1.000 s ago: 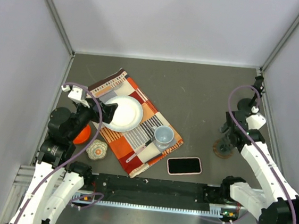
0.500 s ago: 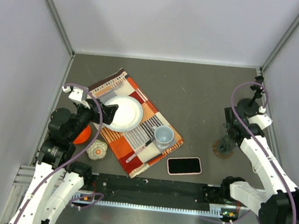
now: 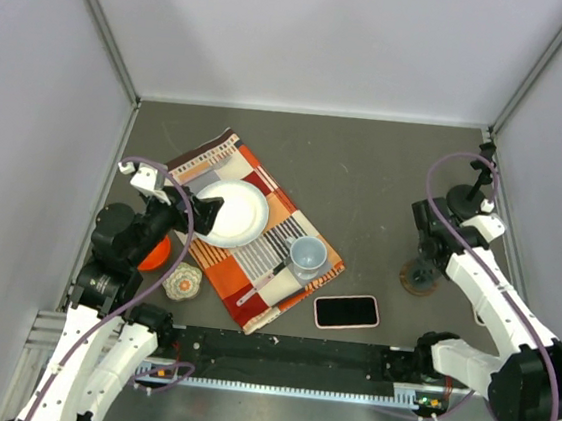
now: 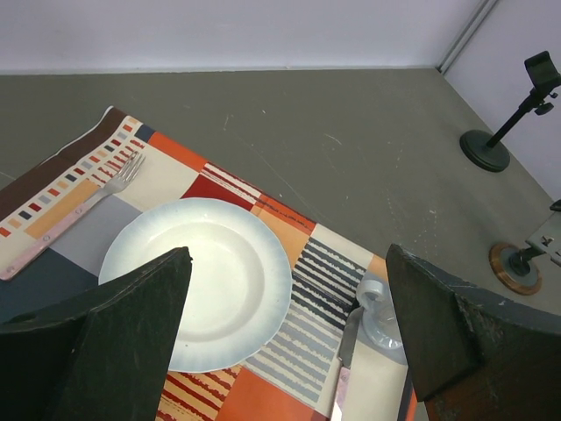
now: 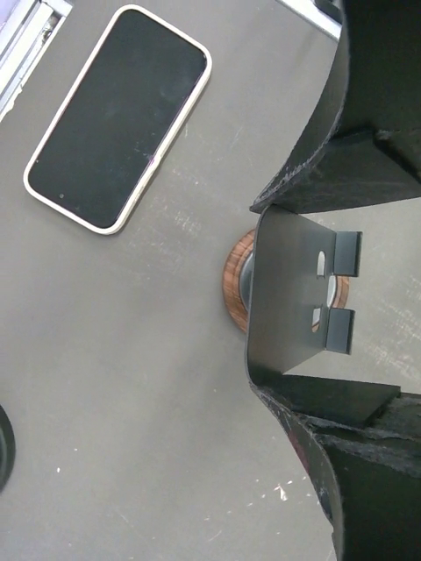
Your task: Place the phone on the phone stand
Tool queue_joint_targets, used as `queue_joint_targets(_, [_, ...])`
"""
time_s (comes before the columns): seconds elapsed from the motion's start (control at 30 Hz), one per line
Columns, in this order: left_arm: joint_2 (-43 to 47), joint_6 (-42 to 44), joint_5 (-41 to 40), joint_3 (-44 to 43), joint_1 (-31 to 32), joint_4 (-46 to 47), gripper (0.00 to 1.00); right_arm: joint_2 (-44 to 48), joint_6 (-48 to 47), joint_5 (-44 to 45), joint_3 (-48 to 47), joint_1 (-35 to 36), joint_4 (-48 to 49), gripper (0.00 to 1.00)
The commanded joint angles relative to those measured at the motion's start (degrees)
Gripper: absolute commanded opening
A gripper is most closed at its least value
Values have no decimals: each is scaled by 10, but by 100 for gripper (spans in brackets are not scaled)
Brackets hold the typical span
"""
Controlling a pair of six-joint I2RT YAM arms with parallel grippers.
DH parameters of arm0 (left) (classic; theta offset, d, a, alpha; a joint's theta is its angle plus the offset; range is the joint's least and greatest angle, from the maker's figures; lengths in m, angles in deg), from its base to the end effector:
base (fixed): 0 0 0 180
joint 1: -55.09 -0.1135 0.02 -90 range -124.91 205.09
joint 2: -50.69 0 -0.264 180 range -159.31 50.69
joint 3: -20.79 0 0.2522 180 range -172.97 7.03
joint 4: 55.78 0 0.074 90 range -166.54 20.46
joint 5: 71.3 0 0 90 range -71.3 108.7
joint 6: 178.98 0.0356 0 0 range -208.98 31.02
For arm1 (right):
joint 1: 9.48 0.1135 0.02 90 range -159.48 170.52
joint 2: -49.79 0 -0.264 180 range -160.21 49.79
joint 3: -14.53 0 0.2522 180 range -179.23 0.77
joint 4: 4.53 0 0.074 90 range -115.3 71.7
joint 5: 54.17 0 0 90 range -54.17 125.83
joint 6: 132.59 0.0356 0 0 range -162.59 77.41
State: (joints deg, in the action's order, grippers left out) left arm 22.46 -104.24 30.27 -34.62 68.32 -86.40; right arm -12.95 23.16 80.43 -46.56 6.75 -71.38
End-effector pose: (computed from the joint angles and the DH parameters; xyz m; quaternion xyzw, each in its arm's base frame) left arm 0.1156 -0.0345 0.3470 0.0563 0.7254 -0.2390 0.6430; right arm 0.1871 0.0284 0.2485 0.4450 0.7958 -0.1682 0.3748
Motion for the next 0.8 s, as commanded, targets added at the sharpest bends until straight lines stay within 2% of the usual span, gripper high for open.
queue_joint_targets(0.0, [0, 2, 7, 2, 3, 17, 97, -16, 24, 52, -30, 10, -3, 40])
queue_joint_targets(0.07, [-2, 2, 7, 2, 2, 17, 97, -33, 21, 75, -40, 21, -1, 24])
queue_joint_targets(0.1, [-3, 1, 8, 2, 2, 17, 97, -39, 14, 86, -44, 28, 9, 6])
queue_joint_targets(0.13, [-7, 1, 9, 3, 2, 17, 97, -46, -11, 96, -56, 36, 20, 0])
queue_joint_targets(0.2, [-12, -1, 13, 3, 2, 18, 96, -59, -58, 116, -69, 56, 85, 0])
queue_joint_targets(0.3, [-27, -5, 22, 3, 3, 20, 95, -48, -233, 82, -44, 77, 226, 0])
queue_joint_targets(0.33, [-37, -6, 26, 3, 2, 21, 95, -39, -341, 11, -28, 79, 345, 0])
queue_joint_targets(0.4, [-46, -6, 36, 3, 2, 24, 94, -6, -442, -98, 26, 79, 478, 0])
queue_joint_targets(0.43, [-55, -6, 39, 3, 3, 25, 93, -1, -517, -201, 37, 79, 574, 0])
queue_joint_targets(0.53, [-80, -13, 60, 0, 2, 40, 93, -46, -562, -310, -14, 79, 583, 0])
queue_joint_targets(0.63, [-117, -46, 99, -23, 2, 62, 93, -147, -584, -385, -121, 79, 512, 0])
queue_joint_targets(0.77, [-186, -113, 167, -92, 5, 89, 92, -226, -600, -436, -186, 79, 503, 0])
